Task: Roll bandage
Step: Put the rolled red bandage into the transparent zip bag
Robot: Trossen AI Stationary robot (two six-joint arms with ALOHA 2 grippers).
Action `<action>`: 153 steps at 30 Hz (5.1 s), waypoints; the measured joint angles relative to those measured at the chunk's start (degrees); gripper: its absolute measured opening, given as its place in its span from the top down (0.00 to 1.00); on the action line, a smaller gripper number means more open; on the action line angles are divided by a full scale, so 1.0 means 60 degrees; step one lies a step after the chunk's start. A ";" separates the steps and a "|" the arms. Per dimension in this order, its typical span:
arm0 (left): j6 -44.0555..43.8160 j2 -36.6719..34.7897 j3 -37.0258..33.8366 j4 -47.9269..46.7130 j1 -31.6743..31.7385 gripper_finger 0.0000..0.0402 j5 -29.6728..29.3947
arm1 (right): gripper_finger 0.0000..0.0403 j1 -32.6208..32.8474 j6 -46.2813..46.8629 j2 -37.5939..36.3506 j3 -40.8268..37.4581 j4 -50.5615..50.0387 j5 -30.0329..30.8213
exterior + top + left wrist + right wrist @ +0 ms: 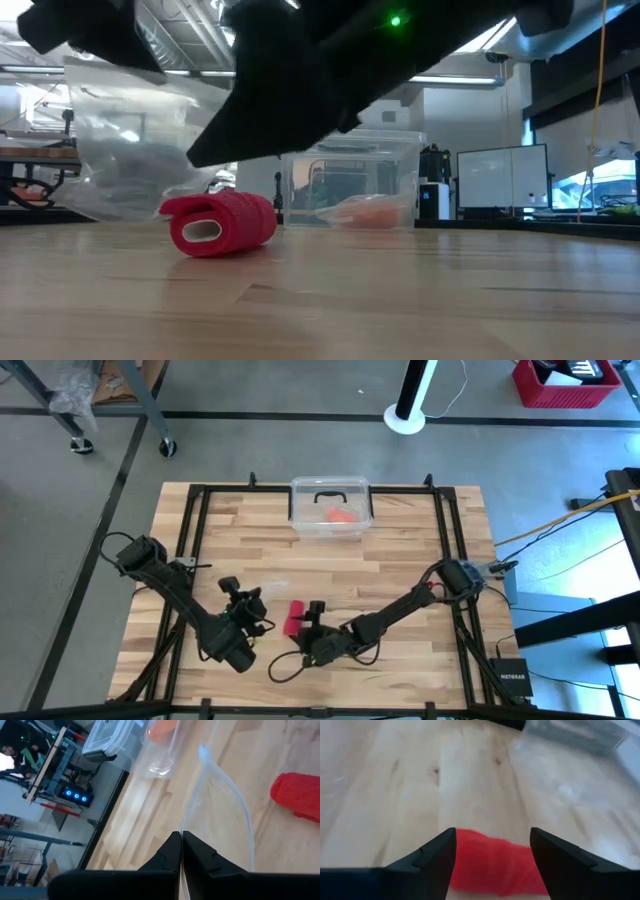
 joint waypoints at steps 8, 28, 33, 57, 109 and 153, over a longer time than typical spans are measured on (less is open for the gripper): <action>0.0007 0.0000 0.0000 0.0025 -0.0489 0.99 0.0011 | 0.37 0.0011 -0.0422 0.0286 0.0244 -0.0095 -0.0123; -0.0124 0.0000 0.0000 0.0023 -0.1015 0.99 0.0011 | 0.37 -0.0062 -0.1216 0.0281 0.0244 -0.2060 0.0320; -0.0129 0.0000 0.0000 0.0007 -0.1006 0.99 0.0011 | 0.37 -0.0055 -0.1159 -0.0064 0.0244 -0.3829 0.1380; -0.0299 0.0000 0.0000 0.0377 -0.1072 0.99 0.0363 | 0.43 -0.0897 0.3316 -0.1434 -0.0357 -0.4601 -0.1290; 0.1662 0.0000 0.0007 0.2709 -0.0541 0.99 0.0127 | 0.87 0.0257 0.0775 -0.1824 0.1643 -0.4354 -0.0723; 0.2422 0.0000 0.0007 0.5000 -0.0117 0.99 -0.0510 | 0.86 -0.0725 0.3491 -0.0830 0.1621 -0.5062 -0.1445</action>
